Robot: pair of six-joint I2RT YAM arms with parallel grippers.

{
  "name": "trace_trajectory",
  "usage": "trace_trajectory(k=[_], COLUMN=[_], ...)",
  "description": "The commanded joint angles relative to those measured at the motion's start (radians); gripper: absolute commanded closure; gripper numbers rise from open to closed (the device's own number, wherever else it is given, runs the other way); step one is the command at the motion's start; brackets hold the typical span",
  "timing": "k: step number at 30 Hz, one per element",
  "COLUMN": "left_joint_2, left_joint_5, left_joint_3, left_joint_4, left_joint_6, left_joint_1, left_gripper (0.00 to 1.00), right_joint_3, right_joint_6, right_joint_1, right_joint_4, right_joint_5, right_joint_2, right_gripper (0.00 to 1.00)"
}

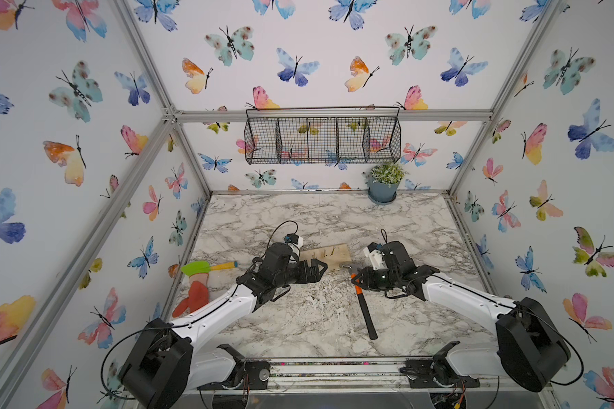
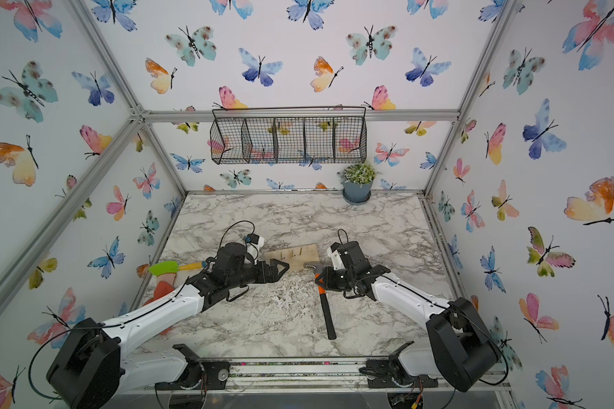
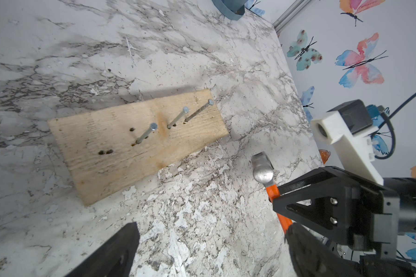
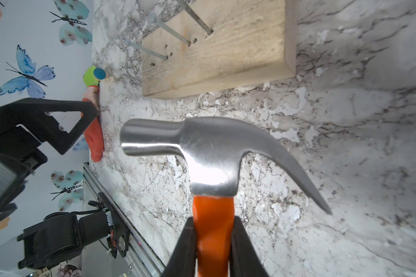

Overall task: Use a claw hammer to pull out a nail
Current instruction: Pick up the hammer at the center of the board.

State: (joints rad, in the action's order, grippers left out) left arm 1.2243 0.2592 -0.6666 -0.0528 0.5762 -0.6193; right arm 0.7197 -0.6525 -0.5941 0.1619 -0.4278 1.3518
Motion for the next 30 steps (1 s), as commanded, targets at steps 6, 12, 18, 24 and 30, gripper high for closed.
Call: trace_trajectory(k=[6,12,18,24,30], left_joint_2=[0.069,0.147,0.24,0.318,0.382], left_joint_5=[0.009,0.06,0.154,0.186,0.262], left_joint_3=[-0.06,-0.136,-0.213,-0.289,-0.292], left_joint_4=[0.0,0.015,0.028,0.059,0.003], left_joint_6=[-0.022,-0.024,-0.011,-0.014,0.032], left_joint_1=[-0.008,-0.008,-0.01,-0.055,-0.088], left_gripper=[0.03,0.02,0.01,0.02,0.08], right_joint_3=[0.071,0.09,0.093,0.083,0.073], right_joint_6=[0.079,0.12,0.149,0.146,0.144], right_joint_1=[0.005,0.005,0.005,0.005,0.005], right_joint_4=[0.034,0.058,0.064,0.04,0.031], right_joint_5=[-0.055,-0.058,-0.037,-0.044,-0.049], right_joint_2=[-0.01,-0.021,-0.033,-0.049,-0.065], right_gripper=[0.97,0.97,0.97,0.97,0.97])
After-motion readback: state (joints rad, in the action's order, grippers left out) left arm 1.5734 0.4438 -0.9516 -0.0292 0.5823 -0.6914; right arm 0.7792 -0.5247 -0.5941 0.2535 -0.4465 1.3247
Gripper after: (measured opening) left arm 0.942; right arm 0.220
